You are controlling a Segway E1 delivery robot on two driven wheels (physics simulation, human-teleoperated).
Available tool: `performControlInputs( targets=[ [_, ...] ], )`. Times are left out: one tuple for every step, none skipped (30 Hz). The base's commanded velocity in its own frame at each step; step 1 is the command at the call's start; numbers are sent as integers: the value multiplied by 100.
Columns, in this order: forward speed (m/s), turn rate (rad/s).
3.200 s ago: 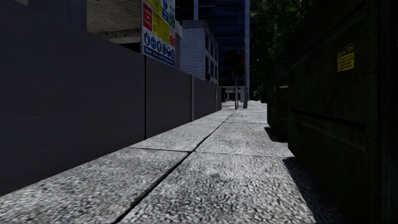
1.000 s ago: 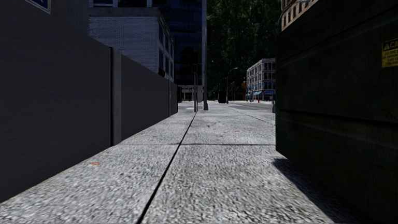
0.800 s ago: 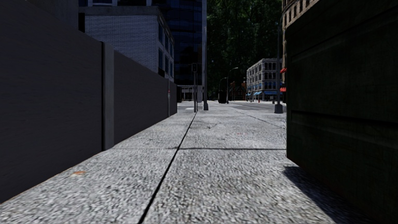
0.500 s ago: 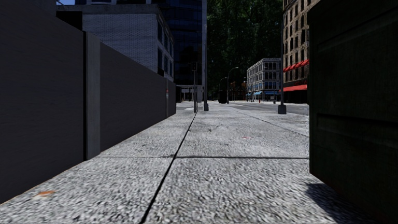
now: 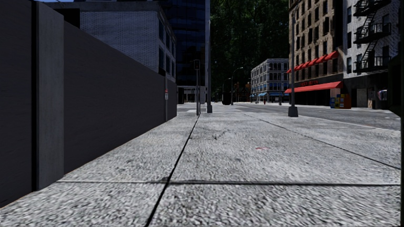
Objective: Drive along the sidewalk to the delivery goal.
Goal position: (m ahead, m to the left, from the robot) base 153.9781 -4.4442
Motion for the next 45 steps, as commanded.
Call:
performControlInputs(
  targets=[
    [156, 0],
    [156, 0],
    [156, 0],
    [156, 0],
    [156, 0],
    [156, 0],
    [156, 0],
    [156, 0],
    [156, 0],
    [156, 0],
    [156, 0],
    [156, 0],
    [156, 0],
    [156, 0],
    [156, 0],
    [156, 0],
    [156, 0],
    [156, 0],
    [156, 0],
    [156, 0],
    [156, 0],
    [156, 0],
    [156, 0],
    [156, -11],
    [156, -41],
    [156, -58],
    [156, -58],
    [156, -85],
    [156, -98],
    [156, -102],
    [156, -102],
    [156, -102],
    [156, -103],
    [156, -103],
    [156, -102],
    [156, -102],
    [156, -63],
    [156, 0],
    [156, 0],
    [156, 0],
    [156, 0],
    [156, 0],
    [156, 0],
    [156, 0],
    [156, 0]
  ],
)
